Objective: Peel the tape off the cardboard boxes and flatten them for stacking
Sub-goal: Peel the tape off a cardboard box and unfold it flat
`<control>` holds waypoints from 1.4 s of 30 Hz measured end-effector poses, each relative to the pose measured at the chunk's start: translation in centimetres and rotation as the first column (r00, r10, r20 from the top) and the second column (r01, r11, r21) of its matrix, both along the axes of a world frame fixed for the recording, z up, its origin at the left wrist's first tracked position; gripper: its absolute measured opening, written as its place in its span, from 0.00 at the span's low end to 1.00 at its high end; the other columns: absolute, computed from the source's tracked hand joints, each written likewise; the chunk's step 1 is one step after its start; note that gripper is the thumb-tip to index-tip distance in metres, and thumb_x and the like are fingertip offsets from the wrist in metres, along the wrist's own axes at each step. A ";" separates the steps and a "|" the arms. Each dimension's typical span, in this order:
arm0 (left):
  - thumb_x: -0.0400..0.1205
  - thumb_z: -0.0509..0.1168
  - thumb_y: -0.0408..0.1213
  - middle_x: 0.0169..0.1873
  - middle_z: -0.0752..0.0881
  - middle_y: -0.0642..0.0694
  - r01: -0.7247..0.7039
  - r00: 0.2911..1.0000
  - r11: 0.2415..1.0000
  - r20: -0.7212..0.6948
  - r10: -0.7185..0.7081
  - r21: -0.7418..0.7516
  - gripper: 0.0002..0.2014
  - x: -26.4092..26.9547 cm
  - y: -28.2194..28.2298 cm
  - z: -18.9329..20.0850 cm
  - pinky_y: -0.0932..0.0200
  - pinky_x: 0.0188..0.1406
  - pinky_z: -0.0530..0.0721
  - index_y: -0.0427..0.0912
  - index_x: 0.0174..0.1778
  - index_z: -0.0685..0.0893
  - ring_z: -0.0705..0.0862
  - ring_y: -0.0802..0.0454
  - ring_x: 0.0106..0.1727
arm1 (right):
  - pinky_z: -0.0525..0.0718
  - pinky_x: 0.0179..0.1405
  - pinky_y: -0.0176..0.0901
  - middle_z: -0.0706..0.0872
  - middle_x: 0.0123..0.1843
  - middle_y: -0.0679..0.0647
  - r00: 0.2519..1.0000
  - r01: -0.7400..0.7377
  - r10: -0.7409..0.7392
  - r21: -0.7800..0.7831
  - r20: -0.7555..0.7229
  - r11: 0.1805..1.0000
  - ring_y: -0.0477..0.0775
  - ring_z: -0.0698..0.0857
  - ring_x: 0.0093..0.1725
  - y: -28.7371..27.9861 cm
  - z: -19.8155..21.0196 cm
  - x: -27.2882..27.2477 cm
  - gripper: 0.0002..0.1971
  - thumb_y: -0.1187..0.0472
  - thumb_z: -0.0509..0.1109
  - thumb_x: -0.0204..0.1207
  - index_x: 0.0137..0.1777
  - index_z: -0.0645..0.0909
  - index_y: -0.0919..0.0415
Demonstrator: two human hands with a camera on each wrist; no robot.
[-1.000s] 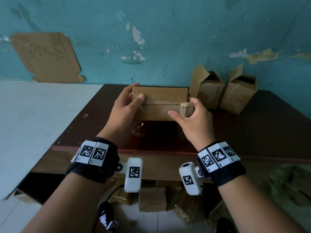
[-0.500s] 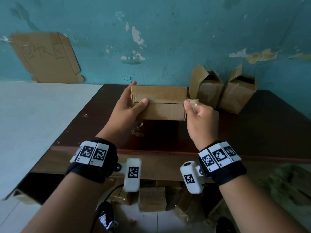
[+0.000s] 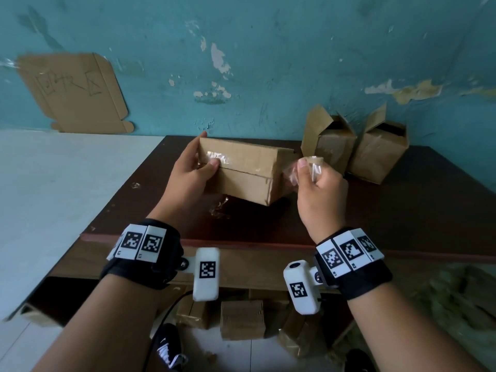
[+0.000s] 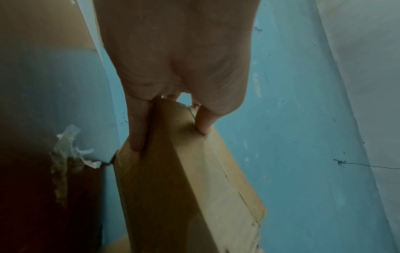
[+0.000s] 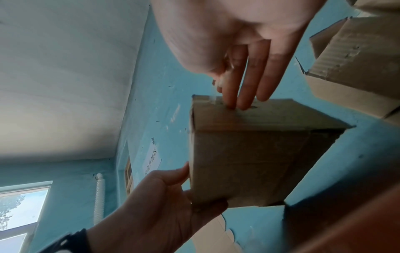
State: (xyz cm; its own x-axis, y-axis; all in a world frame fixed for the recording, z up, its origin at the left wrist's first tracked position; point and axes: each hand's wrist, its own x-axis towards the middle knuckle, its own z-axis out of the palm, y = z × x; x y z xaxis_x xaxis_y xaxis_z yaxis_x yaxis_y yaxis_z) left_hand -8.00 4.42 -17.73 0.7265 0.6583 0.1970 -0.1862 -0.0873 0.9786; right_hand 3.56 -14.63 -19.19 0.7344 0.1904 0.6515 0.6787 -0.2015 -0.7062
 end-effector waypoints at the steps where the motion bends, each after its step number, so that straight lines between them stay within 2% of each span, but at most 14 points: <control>1: 0.89 0.64 0.28 0.59 0.81 0.52 -0.026 1.000 0.999 -0.001 0.026 0.035 0.30 0.0 0.1 -0.1 0.58 0.36 0.92 0.58 0.84 0.70 0.86 0.56 0.54 | 0.77 0.35 0.23 0.88 0.33 0.44 1.000 -0.011 0.011 0.013 -0.005 1.000 0.44 0.88 0.36 0.1 0.1 -0.1 0.14 0.55 0.64 0.88 0.43 0.88 0.57; 4: 0.87 0.67 0.31 0.65 0.78 0.56 -0.023 0.999 0.992 -0.025 0.027 0.127 0.35 0.2 0.1 -0.5 0.49 0.56 0.92 0.68 0.85 0.66 0.85 0.50 0.62 | 0.86 0.45 0.37 0.93 0.37 0.44 0.995 -0.095 0.094 0.036 0.018 0.995 0.42 0.91 0.41 0.6 0.0 -0.6 0.18 0.47 0.59 0.86 0.44 0.88 0.51; 6: 0.80 0.75 0.50 0.74 0.75 0.52 0.011 0.998 0.983 -0.068 0.002 0.182 0.34 0.0 -0.4 -0.3 0.38 0.73 0.82 0.78 0.78 0.70 0.81 0.46 0.73 | 0.87 0.47 0.41 0.94 0.39 0.44 0.992 -0.127 0.127 -0.003 0.022 0.992 0.41 0.90 0.41 0.9 -0.1 -1.2 0.18 0.44 0.57 0.85 0.41 0.86 0.44; 9: 0.65 0.78 0.69 0.78 0.68 0.49 0.067 0.991 0.980 -0.124 -0.044 0.187 0.37 0.2 -0.6 -0.7 0.40 0.80 0.76 0.84 0.71 0.72 0.75 0.48 0.78 | 0.89 0.49 0.46 0.93 0.38 0.42 0.987 -0.150 0.147 -0.033 -0.058 0.988 0.39 0.90 0.41 1.4 -0.6 -1.3 0.24 0.41 0.57 0.84 0.45 0.91 0.53; 13: 0.59 0.81 0.71 0.72 0.74 0.42 0.021 0.992 0.975 -0.126 0.007 0.222 0.40 0.5 0.1 -1.2 0.34 0.68 0.85 0.73 0.68 0.78 0.82 0.39 0.69 | 0.93 0.46 0.59 0.94 0.46 0.49 0.953 -0.241 0.243 0.031 -0.180 0.970 0.47 0.93 0.46 1.5 -1.1 -0.8 0.14 0.46 0.62 0.85 0.51 0.89 0.48; 16: 0.63 0.80 0.66 0.67 0.79 0.40 -0.043 0.991 0.976 -0.118 0.069 0.212 0.34 0.3 0.6 -1.3 0.31 0.62 0.87 0.69 0.65 0.81 0.85 0.36 0.64 | 0.94 0.44 0.53 0.91 0.54 0.51 0.871 -0.342 0.374 0.155 -0.318 0.927 0.45 0.93 0.48 0.8 -0.4 -0.5 0.16 0.69 0.60 0.88 0.57 0.81 0.44; 18: 0.67 0.80 0.61 0.66 0.80 0.41 -0.054 0.992 0.982 -0.101 0.073 0.183 0.28 0.0 0.5 -0.9 0.29 0.58 0.89 0.67 0.64 0.82 0.86 0.36 0.62 | 0.92 0.35 0.46 0.86 0.50 0.50 0.854 -0.295 0.361 0.222 -0.375 0.929 0.44 0.89 0.37 0.0 0.2 0.0 0.20 0.76 0.56 0.86 0.54 0.79 0.48; 21: 0.79 0.78 0.47 0.59 0.81 0.42 -0.054 0.996 0.994 -0.066 0.060 0.090 0.19 -0.3 0.8 -0.7 0.24 0.50 0.89 0.59 0.65 0.83 0.86 0.43 0.51 | 0.73 0.21 0.42 0.77 0.38 0.51 0.799 -0.200 0.330 0.296 -0.502 0.934 0.44 0.73 0.26 -0.7 0.3 1.6 0.15 0.69 0.54 0.88 0.49 0.80 0.54; 23: 0.80 0.77 0.44 0.59 0.82 0.40 -0.035 0.998 0.999 -0.051 0.036 0.010 0.18 -0.3 0.9 -0.7 0.20 0.48 0.88 0.58 0.65 0.83 0.86 0.42 0.50 | 0.63 0.23 0.42 0.73 0.33 0.50 0.752 -0.164 0.320 0.307 -0.576 0.937 0.43 0.67 0.23 -1.1 0.4 2.4 0.14 0.64 0.55 0.88 0.45 0.80 0.57; 27: 0.71 0.81 0.50 0.69 0.79 0.30 0.027 1.000 0.990 0.007 -0.026 -0.141 0.24 -0.3 1.0 -0.8 0.11 0.50 0.82 0.58 0.63 0.85 0.86 0.36 0.57 | 0.74 0.35 0.44 0.81 0.39 0.46 0.855 -0.190 0.110 -0.108 -0.507 0.976 0.44 0.78 0.34 -2.1 1.0 2.7 0.10 0.50 0.63 0.85 0.43 0.82 0.49; 30: 0.80 0.77 0.42 0.68 0.80 0.29 0.007 0.999 0.987 0.034 -0.001 -0.163 0.18 -0.2 1.2 -0.8 0.12 0.49 0.82 0.54 0.65 0.84 0.86 0.40 0.53 | 0.82 0.58 0.53 0.85 0.61 0.51 0.939 -0.117 -0.112 -0.607 -0.326 0.786 0.56 0.84 0.60 -2.5 0.5 2.9 0.25 0.36 0.71 0.78 0.65 0.79 0.53; 32: 0.80 0.77 0.41 0.70 0.79 0.29 -0.013 0.999 0.987 0.036 0.019 -0.160 0.18 -0.1 1.5 -0.9 0.13 0.48 0.83 0.53 0.66 0.83 0.87 0.40 0.54 | 0.78 0.69 0.56 0.79 0.77 0.57 0.948 -0.108 -0.157 -0.742 -0.278 0.661 0.63 0.77 0.74 -2.3 -0.3 3.1 0.41 0.37 0.75 0.75 0.81 0.67 0.58; 36: 0.81 0.76 0.40 0.65 0.81 0.35 -0.050 0.998 0.988 0.030 0.055 -0.143 0.18 -0.1 1.4 -0.7 0.19 0.48 0.87 0.54 0.66 0.83 0.87 0.39 0.56 | 0.66 0.79 0.62 0.68 0.86 0.61 0.955 -0.102 -0.170 -0.808 -0.243 0.581 0.66 0.67 0.83 -1.8 -0.9 3.1 0.58 0.38 0.76 0.75 0.90 0.42 0.62; 42: 0.79 0.79 0.43 0.68 0.79 0.31 -0.057 0.998 0.991 0.028 0.061 -0.118 0.18 -0.2 1.1 -0.5 0.19 0.47 0.88 0.57 0.64 0.85 0.87 0.39 0.56 | 0.82 0.64 0.58 0.85 0.69 0.64 0.984 0.043 -0.150 -0.678 -0.100 0.734 0.66 0.85 0.67 -1.5 -1.4 2.5 0.39 0.59 0.77 0.79 0.83 0.60 0.64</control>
